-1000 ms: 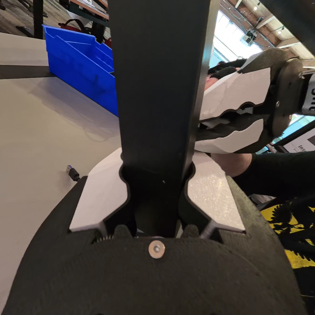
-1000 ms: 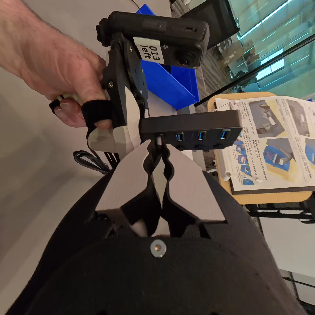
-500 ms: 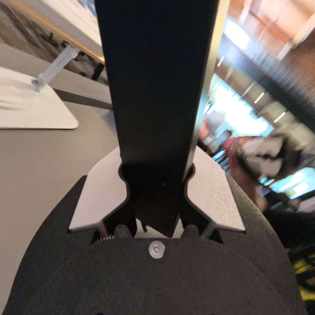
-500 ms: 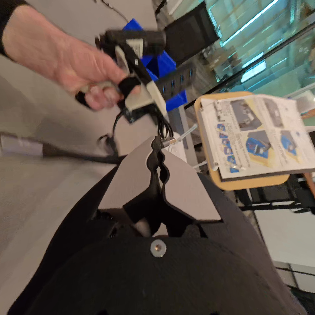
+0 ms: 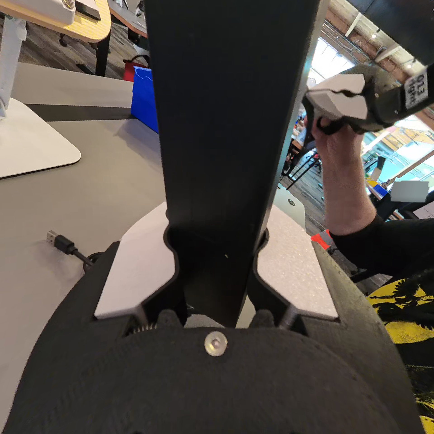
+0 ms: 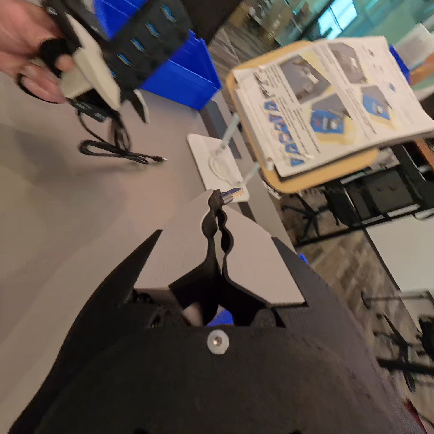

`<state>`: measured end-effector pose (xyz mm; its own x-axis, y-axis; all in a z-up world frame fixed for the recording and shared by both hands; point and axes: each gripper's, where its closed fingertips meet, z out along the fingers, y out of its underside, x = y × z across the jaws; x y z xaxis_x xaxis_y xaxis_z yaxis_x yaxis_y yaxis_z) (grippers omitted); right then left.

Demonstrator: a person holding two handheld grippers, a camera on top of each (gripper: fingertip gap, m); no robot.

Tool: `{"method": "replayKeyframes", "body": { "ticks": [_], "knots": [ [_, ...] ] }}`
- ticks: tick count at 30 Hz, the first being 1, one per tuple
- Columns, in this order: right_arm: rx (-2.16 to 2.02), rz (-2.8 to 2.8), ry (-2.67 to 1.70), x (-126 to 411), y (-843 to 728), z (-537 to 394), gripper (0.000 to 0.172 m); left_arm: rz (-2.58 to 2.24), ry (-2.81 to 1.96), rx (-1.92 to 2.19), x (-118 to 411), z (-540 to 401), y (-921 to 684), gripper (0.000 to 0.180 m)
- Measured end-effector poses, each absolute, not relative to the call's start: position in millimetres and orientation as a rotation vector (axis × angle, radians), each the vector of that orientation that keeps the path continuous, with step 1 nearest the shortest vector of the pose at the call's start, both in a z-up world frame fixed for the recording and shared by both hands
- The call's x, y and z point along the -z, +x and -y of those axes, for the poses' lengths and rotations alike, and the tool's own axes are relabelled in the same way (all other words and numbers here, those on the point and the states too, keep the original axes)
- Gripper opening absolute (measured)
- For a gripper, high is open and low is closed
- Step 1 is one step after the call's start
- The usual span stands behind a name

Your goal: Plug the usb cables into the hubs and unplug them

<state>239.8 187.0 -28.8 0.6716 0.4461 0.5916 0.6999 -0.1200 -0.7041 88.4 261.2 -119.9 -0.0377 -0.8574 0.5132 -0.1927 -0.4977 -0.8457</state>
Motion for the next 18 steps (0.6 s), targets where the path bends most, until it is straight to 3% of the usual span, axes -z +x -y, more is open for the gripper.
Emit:
{"method": "replayKeyframes", "body": {
  "ticks": [5,15,18],
  "knots": [
    [0.443,0.615,-1.95,26.9,360.9,-191.8,0.002,-1.108,-1.685,1.601,120.2,-258.9,84.8,0.069],
    [0.376,-0.246,-2.22,144.0,551.3,-195.9,0.008,-1.111,-1.673,1.609,118.3,-257.1,90.2,0.069],
    [0.129,-0.357,-2.211,166.2,553.4,-201.2,0.033,-1.12,-1.669,1.608,118.1,-255.6,91.6,0.069]
  ]
}}
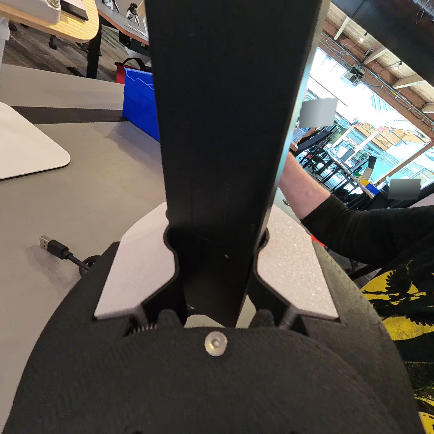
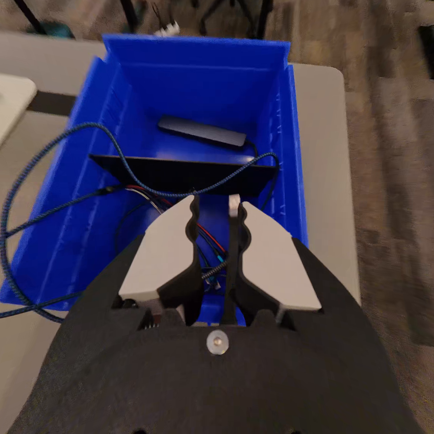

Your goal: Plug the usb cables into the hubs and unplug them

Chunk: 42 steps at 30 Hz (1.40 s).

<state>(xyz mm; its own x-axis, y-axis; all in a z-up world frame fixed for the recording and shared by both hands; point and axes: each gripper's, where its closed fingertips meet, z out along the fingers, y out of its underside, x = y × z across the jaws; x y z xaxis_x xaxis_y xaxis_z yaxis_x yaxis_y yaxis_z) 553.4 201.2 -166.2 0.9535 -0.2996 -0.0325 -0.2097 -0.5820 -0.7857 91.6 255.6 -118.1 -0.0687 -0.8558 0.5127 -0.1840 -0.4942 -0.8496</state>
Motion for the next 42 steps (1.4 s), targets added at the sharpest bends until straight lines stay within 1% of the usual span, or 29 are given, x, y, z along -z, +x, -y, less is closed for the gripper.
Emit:
{"method": "replayKeyframes", "body": {
  "ticks": [2,5,8,10,13,17,18,19,20,23,24,25,27,28,29,31,32,35,37,38,42],
  "knots": [
    [0.126,-0.339,-2.18,155.1,551.6,-195.3,0.036,-1.12,-1.671,1.612,118.7,-255.6,91.7,0.069],
    [0.125,-0.244,-2.095,114.5,531.3,-184.7,0.035,-1.122,-1.668,1.623,120.1,-255.2,93.5,0.069],
    [0.059,-0.021,-2.083,78.8,469.3,-179.1,0.034,-1.112,-1.649,1.628,118.4,-254.2,98.4,0.069],
    [0.011,0.213,-2.085,66.2,405.7,-178.7,0.037,-1.117,-1.629,1.654,115.1,-250.5,102.1,0.069],
    [-0.026,0.585,-2.028,67.1,298.0,-180.7,0.041,-1.109,-1.609,1.71,109.4,-245.3,107.0,0.069],
    [-0.051,1.01,-1.867,89.9,169.2,-180.6,0.044,-1.053,-1.621,1.797,103.0,-245.3,108.9,0.069],
    [-0.026,1.096,-1.822,95.6,147.0,-179.5,0.044,-1.019,-1.639,1.816,102.3,-248.0,108.8,0.069],
    [-0.017,1.154,-1.765,97.9,127.1,-178.3,0.038,-0.998,-1.644,1.842,100.7,-249.2,108.4,0.069],
    [-0.012,1.178,-1.724,99.0,112.3,-179.5,0.037,-0.992,-1.642,1.87,99.2,-248.5,107.9,0.069],
    [0.079,1.151,-1.721,100.2,102.2,-197.0,0.058,-1.013,-1.666,1.906,102.1,-245.0,108.0,0.069],
    [0.077,1.129,-1.715,97.3,101.0,-202.4,0.069,-1.025,-1.662,1.906,102.6,-243.2,108.3,0.069],
    [0.067,1.115,-1.731,96.8,101.0,-207.3,0.074,-1.038,-1.656,1.908,102.5,-240.7,108.7,0.069],
    [0.043,1.117,-1.776,102.7,102.3,-216.2,0.073,-1.083,-1.619,1.92,99.6,-232.8,109.5,0.069],
    [0.006,1.144,-1.788,108.0,99.7,-217.5,0.069,-1.1,-1.606,1.92,98.1,-229.4,110.5,0.069],
    [-0.041,1.175,-1.792,112.7,95.3,-216.5,0.058,-1.109,-1.598,1.917,96.9,-227.2,111.5,0.069],
    [-0.096,1.177,-1.763,111.1,90.4,-216.3,0.017,-1.138,-1.588,1.912,97.0,-224.2,112.0,0.069],
    [-0.106,1.17,-1.75,108.4,91.0,-216.1,0.012,-1.142,-1.586,1.908,97.0,-224.0,112.1,0.069],
    [-0.119,1.173,-1.711,103.2,92.0,-211.9,0.01,-1.186,-1.521,1.958,89.8,-216.0,109.9,0.071],
    [-0.145,1.157,-1.695,99.0,96.3,-209.3,0.009,-1.222,-1.443,2.008,82.9,-209.6,104.2,0.085],
    [-0.174,1.141,-1.68,95.9,98.7,-207.9,0.008,-1.274,-1.428,2.011,85.0,-203.8,101.7,0.088],
    [-0.284,1.097,-1.616,85.4,104.5,-201.9,0.01,-1.342,-1.362,2.086,91.2,-184.7,99.5,0.088]
  ]
}}
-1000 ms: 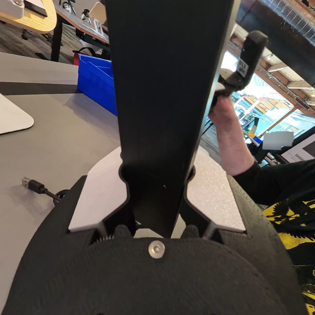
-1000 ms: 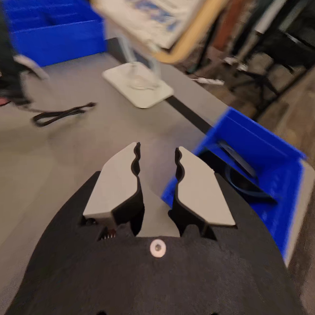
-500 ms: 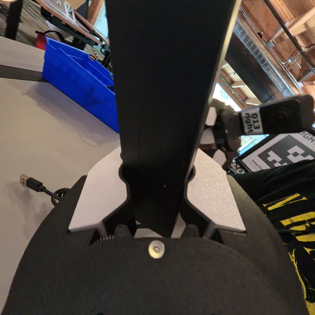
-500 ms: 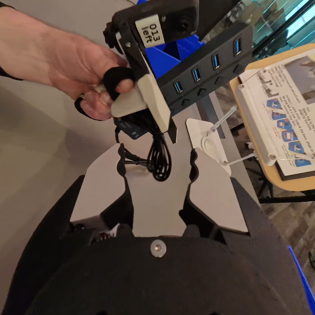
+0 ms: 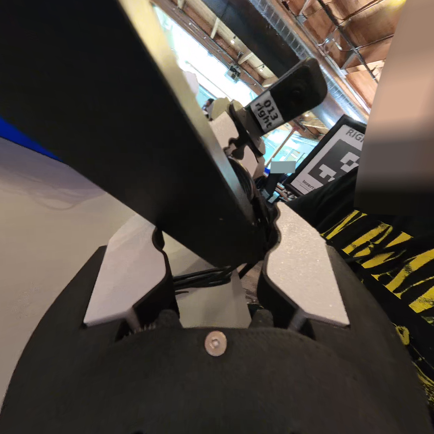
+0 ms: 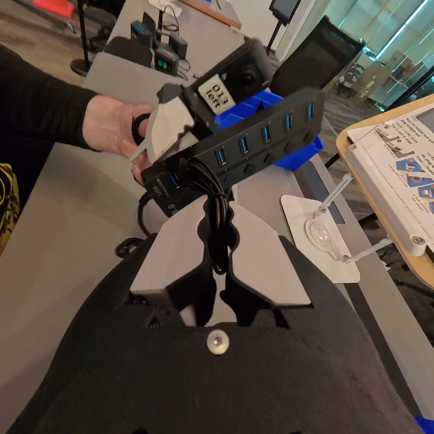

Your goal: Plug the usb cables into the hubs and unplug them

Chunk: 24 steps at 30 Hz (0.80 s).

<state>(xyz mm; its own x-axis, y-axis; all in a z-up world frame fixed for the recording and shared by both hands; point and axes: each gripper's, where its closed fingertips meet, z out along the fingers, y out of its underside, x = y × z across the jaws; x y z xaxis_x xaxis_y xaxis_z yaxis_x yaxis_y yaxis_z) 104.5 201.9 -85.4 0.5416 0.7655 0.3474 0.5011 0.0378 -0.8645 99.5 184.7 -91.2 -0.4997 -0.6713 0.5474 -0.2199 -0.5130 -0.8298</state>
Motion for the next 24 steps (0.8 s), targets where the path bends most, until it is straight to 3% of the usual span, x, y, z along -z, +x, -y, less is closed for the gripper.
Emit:
{"method": "replayKeyframes", "body": {
  "ticks": [3,9,16,24],
  "knots": [
    [-0.321,1.062,-1.603,84.6,107.3,-201.0,0.009,-1.335,-1.357,2.115,93.9,-181.6,102.7,0.086],
    [-0.301,1.063,-1.636,97.6,119.4,-199.1,0.011,-1.329,-1.342,2.017,95.6,-188.7,102.3,0.058],
    [-0.098,1.278,-1.584,93.1,125.1,-186.4,0.025,-1.442,-1.353,1.911,101.1,-184.6,103.6,0.058],
    [0.342,1.673,-1.459,106.5,104.8,-183.1,0.028,-1.526,-1.349,1.991,99.6,-169.6,104.3,0.058]
  ]
}}
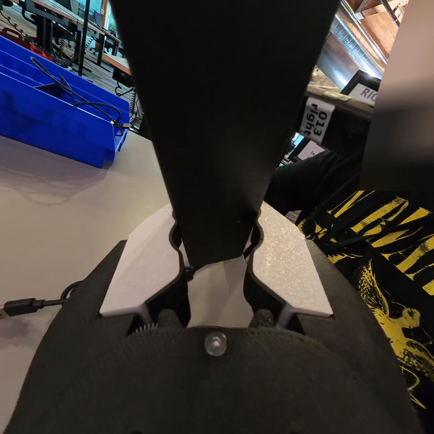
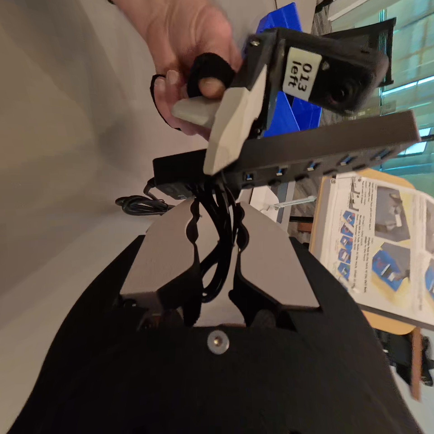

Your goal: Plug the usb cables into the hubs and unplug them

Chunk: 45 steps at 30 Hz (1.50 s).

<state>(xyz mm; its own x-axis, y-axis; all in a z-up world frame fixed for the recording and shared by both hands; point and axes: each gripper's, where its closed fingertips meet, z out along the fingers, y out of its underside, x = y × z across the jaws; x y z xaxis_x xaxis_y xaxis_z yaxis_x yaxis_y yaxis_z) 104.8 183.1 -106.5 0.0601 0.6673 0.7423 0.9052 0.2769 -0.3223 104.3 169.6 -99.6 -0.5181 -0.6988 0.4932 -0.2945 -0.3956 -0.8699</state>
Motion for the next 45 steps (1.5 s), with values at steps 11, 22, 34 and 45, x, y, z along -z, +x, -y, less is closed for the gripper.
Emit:
{"method": "replayKeyframes", "body": {
  "ticks": [11,22,34,45],
  "knots": [
    [0.401,1.753,-1.437,117.2,100.3,-174.3,0.008,-1.478,-1.321,2.102,85.1,-173.8,97.6,0.076],
    [0.475,1.641,-1.45,111.2,101.2,-178.1,0.008,-1.515,-1.433,1.905,97.7,-164.8,115.7,0.067],
    [0.402,1.593,-1.533,98.0,133.8,-157.4,0.008,-1.281,-1.501,1.901,92.3,-210.2,83.0,0.066],
    [0.517,0.967,-1.895,54.6,347.4,-186.3,0.008,-1.33,-1.459,1.887,91.9,-208.3,83.3,0.066]
  ]
}}
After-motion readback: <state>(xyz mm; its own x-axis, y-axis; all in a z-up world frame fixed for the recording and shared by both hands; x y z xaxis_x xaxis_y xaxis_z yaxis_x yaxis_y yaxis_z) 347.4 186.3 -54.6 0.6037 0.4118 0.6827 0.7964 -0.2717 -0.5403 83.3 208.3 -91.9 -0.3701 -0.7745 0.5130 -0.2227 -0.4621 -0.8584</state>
